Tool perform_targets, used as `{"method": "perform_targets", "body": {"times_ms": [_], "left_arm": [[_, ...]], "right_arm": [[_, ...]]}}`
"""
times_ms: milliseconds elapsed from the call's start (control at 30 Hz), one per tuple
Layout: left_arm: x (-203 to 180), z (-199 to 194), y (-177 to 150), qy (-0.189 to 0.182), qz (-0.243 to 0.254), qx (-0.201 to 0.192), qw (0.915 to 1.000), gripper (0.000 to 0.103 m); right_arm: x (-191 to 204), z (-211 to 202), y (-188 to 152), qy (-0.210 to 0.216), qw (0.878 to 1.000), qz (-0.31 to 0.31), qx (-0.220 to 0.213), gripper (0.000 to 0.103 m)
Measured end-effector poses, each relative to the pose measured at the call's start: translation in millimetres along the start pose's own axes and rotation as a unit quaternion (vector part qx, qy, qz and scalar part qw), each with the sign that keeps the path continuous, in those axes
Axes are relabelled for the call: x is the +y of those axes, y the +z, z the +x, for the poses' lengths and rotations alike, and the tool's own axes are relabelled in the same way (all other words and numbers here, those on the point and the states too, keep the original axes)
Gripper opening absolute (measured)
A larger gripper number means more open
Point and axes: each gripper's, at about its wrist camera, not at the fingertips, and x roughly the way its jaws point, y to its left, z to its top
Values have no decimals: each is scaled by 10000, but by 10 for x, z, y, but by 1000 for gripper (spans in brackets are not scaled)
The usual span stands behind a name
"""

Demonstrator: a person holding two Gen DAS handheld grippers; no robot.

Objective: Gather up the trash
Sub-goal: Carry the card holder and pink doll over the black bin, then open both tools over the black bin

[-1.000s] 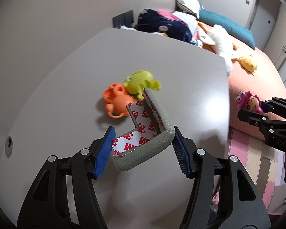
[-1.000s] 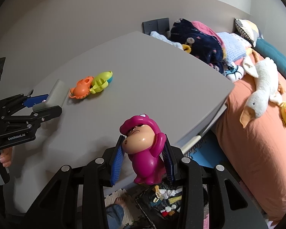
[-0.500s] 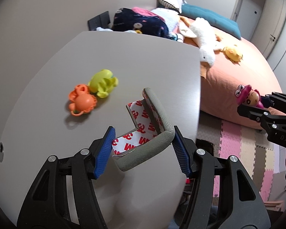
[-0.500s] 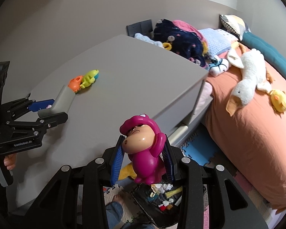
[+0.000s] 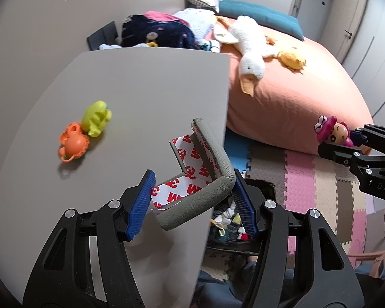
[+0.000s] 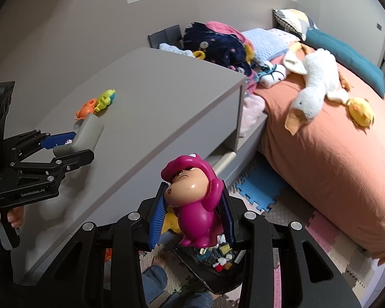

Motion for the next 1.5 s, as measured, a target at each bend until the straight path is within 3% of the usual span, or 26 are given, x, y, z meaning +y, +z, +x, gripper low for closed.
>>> {"method": "perform_targets", "body": {"times_ms": [633,1100,1133,1200,1267,1500], "left_arm": [[-705,45,22,-483,743,83,9960,59],[-1150,270,-130,-865,1224,566,9871,60],[-1173,290,-144,-878,1269,615,9861,61],[-1210,318,-160,-690,1319,638,9868,95],[-1215,310,-164,-515,1325,545,9883,96],[-1135,318,-132,-506,1111,567,9909,96]], "right_arm": [[-388,-317,-405,-292,9973,675,-27,40],[-648,-369,-647,-413,9931,1093,81,40],[-668,-371,-653,-406,9928,1128,88,42],[-701,-395,-665,-425,9919,1201,35,65],[-723,-426,-664,-494,9913,1221,-25,67],[-788,-459,-655,-528,9909,1236,-48,69]]}}
